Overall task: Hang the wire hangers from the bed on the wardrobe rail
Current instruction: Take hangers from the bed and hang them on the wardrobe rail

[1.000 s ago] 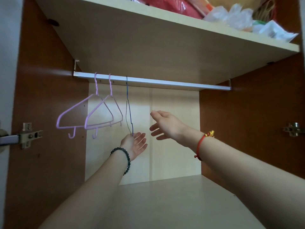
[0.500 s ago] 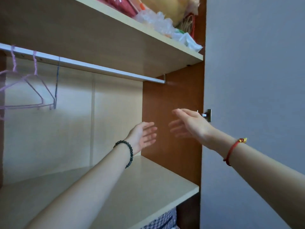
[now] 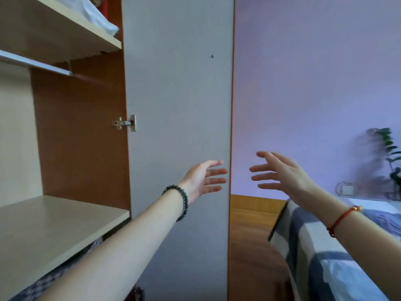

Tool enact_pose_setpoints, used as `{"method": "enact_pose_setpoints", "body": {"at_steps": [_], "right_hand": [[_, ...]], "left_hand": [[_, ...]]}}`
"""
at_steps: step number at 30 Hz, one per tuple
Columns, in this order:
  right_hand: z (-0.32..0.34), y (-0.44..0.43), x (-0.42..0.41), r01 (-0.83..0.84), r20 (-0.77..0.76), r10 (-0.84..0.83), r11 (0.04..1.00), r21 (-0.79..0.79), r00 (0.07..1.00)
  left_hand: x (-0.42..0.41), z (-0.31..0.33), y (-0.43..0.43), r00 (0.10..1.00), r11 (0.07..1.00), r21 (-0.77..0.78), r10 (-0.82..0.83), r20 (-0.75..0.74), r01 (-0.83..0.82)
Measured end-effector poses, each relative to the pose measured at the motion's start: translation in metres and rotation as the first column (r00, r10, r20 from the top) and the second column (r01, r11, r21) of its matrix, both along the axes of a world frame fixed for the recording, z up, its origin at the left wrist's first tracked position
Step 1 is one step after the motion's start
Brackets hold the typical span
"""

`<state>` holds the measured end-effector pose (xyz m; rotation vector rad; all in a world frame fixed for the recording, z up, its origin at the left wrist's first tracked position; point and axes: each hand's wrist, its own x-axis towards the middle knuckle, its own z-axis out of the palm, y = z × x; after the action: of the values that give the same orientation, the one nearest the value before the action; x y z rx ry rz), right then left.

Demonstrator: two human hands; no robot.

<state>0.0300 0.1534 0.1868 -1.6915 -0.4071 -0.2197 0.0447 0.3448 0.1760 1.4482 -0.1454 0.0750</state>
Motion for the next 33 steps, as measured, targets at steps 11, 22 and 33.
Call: {"method": "enact_pose_setpoints", "body": {"at_steps": [11, 22, 33], "right_hand": [[-0.072, -0.209, -0.068, 0.532, -0.122, -0.518, 0.835, 0.139, 0.846], [-0.174, -0.317, -0.134, 0.849, -0.239, -0.816, 0.491, 0.194, 0.527], [-0.246, -0.337, -0.148, 0.957, -0.161, -0.947, 0.287, -0.037, 0.278]], "left_hand": [[-0.005, -0.065, -0.215, 0.889, 0.889, 0.048, -0.449, -0.095, 0.455], [-0.054, -0.144, -0.340, 0.730, 0.760, -0.046, -0.638, -0.243, 0.649], [-0.084, -0.212, -0.401, 0.646, 0.705, -0.072, -0.682, -0.343, 0.706]]}}
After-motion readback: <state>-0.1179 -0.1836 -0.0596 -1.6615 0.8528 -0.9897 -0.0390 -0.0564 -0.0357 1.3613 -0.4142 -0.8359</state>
